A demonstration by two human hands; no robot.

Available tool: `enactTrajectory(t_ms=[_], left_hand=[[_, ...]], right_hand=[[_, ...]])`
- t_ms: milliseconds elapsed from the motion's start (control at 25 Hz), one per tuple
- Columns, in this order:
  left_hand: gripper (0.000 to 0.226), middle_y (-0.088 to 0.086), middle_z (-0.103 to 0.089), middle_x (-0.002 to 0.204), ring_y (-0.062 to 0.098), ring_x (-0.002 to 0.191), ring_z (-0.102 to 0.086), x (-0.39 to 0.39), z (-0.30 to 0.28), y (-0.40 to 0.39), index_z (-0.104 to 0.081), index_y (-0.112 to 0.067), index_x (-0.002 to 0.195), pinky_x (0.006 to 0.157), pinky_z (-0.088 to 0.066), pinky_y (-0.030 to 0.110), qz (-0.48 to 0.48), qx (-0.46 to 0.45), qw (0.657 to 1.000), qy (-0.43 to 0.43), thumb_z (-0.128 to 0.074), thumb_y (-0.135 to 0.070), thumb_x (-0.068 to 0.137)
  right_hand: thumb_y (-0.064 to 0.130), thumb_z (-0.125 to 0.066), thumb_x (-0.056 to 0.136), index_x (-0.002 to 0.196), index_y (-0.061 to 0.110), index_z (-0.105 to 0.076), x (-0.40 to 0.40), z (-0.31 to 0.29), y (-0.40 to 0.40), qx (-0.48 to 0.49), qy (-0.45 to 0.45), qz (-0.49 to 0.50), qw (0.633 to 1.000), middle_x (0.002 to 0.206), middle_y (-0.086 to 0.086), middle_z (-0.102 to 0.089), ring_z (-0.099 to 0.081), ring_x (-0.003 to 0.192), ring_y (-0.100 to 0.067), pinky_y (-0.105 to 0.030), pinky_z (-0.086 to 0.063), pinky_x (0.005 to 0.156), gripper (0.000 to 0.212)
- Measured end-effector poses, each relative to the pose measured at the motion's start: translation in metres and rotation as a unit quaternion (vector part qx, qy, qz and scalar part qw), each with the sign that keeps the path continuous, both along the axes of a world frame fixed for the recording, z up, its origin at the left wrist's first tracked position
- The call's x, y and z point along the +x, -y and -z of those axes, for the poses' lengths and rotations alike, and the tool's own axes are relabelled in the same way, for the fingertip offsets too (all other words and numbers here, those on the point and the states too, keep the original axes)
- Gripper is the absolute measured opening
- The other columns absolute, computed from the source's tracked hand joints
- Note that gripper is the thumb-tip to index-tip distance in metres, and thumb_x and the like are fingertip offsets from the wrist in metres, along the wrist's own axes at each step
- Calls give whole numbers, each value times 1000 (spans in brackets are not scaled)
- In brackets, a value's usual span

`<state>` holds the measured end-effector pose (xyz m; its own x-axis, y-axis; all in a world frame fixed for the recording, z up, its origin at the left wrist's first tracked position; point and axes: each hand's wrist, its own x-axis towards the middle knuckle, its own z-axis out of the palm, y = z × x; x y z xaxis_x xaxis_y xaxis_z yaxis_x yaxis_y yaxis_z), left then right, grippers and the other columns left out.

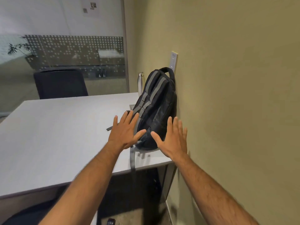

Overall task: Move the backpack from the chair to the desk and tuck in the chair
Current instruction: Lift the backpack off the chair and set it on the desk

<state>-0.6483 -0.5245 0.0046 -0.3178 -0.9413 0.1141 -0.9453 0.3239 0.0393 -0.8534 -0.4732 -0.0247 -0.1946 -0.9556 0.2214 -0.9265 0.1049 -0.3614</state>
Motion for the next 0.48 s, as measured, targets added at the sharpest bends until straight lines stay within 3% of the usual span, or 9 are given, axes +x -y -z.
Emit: enactTrajectory(t_ms=[280,480], left_hand=[[99,5,13,174,31,160,12,44,-1,-92,8,-30,164,127,5,61,-42,-17,999,12,-2,-83,80],[100,6,17,173,30,159,16,101,-2,-144,11,-28,163,126,6,62,-48,-14,999,6,1,-85,82]], right_hand=[[99,14,63,165,24,6,36,-6,-83,8,-58,-21,998,174,-10,9,12,160,-31,-60,7,125,126],[101,9,65,165,24,8,78,-8,-130,-1,-57,-23,998,174,-9,10,13,159,-30,-62,9,124,126]])
